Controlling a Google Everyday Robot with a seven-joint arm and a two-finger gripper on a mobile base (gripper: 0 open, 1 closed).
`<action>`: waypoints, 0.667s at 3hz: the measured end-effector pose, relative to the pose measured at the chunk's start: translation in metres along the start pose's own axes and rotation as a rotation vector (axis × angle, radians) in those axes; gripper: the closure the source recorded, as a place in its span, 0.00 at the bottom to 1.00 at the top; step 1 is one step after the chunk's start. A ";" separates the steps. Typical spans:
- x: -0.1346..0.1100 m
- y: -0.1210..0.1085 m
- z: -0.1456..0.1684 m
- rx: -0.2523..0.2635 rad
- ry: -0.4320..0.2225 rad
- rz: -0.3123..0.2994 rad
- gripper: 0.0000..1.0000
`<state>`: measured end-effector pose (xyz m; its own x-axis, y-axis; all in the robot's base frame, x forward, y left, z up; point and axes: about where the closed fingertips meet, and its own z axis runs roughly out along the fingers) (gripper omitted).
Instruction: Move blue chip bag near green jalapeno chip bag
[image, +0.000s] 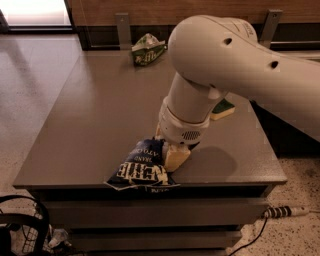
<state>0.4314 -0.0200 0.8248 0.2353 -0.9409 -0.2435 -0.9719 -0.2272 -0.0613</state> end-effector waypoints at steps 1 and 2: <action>0.000 0.000 -0.001 0.001 0.001 0.001 1.00; 0.020 -0.017 -0.033 0.045 0.045 0.025 1.00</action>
Offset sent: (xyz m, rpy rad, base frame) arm 0.1138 -0.1335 0.1622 -0.1818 -0.2552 -0.2144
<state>0.4521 -0.0433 0.8528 0.2093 -0.9568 -0.2018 -0.9762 -0.1926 -0.0994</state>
